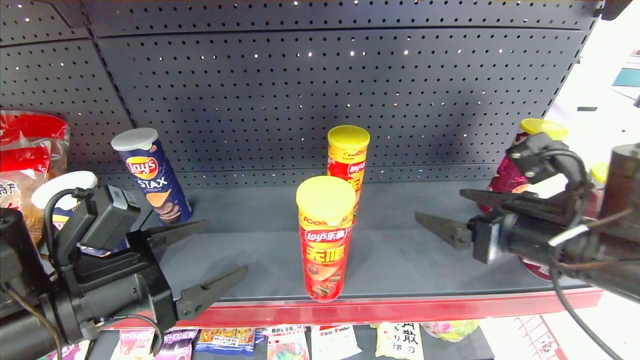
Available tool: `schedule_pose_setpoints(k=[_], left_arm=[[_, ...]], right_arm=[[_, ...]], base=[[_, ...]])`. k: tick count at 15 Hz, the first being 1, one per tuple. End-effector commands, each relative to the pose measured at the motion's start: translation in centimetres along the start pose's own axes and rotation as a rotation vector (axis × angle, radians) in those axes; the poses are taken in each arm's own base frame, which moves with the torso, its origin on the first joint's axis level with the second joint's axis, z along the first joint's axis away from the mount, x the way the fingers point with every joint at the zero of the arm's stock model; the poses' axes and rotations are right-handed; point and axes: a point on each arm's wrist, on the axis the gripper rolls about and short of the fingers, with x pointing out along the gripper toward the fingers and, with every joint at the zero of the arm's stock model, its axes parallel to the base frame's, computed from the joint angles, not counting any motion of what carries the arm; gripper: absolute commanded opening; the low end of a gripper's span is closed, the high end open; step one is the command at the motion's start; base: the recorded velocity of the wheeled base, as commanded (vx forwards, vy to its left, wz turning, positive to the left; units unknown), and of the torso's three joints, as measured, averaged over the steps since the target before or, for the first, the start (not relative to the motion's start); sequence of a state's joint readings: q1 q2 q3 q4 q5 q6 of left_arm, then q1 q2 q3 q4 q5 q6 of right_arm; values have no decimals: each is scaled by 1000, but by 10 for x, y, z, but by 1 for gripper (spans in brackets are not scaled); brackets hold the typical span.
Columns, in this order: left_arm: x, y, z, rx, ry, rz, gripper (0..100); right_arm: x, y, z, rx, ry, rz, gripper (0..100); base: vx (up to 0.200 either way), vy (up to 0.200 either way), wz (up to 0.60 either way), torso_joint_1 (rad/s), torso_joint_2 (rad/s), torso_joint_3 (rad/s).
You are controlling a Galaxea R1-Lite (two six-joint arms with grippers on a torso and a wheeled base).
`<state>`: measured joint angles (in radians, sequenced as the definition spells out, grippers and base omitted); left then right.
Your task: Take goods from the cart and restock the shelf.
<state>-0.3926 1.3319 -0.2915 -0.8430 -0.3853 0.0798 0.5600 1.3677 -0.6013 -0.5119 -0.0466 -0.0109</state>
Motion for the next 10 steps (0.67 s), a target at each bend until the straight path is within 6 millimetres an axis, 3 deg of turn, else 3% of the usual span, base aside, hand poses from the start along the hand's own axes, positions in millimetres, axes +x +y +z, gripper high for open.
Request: schedule_pose_setpoints(k=[1, 5, 7, 10], left_arm=[[6, 2, -5, -8, 30, 16, 100], [16, 5, -13, -3, 84, 28, 100], [22, 5, -18, -11, 115, 35, 100], [36, 0, -32, -19, 209, 52, 100]], right_arm=[[-75, 1, -7, -2, -151, 24, 100], [-172, -14, -46, -49, -151, -187, 100], [-200, -12, -60, -33, -110, -260, 100], [-216, -8, -77, -23, -116, -296, 100]], base=[[0, 0, 0, 0, 0, 0], [0, 0, 0, 0, 0, 0], [0, 0, 0, 0, 0, 0], [0, 0, 0, 0, 0, 0]])
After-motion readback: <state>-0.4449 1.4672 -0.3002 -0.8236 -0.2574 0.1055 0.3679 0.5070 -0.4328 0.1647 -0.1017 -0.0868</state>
